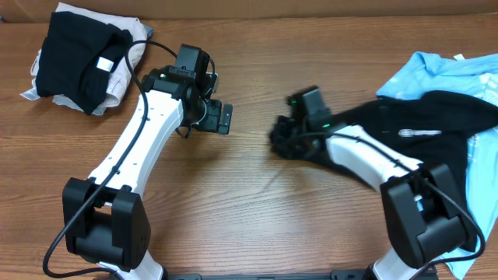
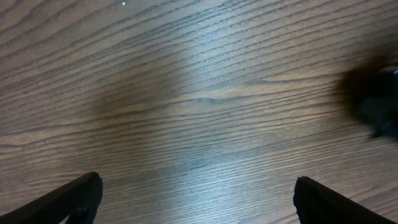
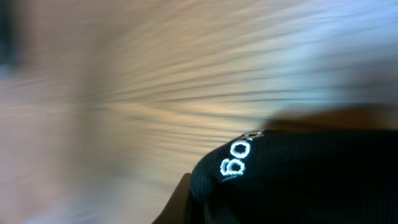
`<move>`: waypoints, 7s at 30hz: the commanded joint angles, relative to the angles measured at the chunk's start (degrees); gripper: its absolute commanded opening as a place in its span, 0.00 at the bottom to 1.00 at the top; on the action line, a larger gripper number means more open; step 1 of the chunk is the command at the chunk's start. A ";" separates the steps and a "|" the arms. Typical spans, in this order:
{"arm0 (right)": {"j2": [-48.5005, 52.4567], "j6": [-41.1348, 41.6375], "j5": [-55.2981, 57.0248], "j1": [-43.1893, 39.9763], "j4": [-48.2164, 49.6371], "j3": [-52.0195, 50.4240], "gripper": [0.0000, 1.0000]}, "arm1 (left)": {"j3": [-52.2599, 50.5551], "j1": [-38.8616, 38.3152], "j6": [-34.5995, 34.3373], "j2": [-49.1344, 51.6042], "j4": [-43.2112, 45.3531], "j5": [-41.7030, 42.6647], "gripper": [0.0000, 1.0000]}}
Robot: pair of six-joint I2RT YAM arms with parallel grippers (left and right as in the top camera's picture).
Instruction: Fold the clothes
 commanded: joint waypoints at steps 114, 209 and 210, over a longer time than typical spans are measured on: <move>-11.21 -14.23 8.20 -15.39 -42.03 2.16 0.76 | 77.18 -2.08 -5.42 17.84 -30.16 -1.62 0.04; -12.28 -10.27 26.91 -3.54 -42.32 22.34 0.08 | 70.49 -0.07 -15.56 9.79 -38.14 -19.23 0.04; -10.49 -10.27 26.69 -5.01 -40.04 22.34 0.08 | 70.49 -0.07 -15.56 11.26 -37.86 -19.23 0.04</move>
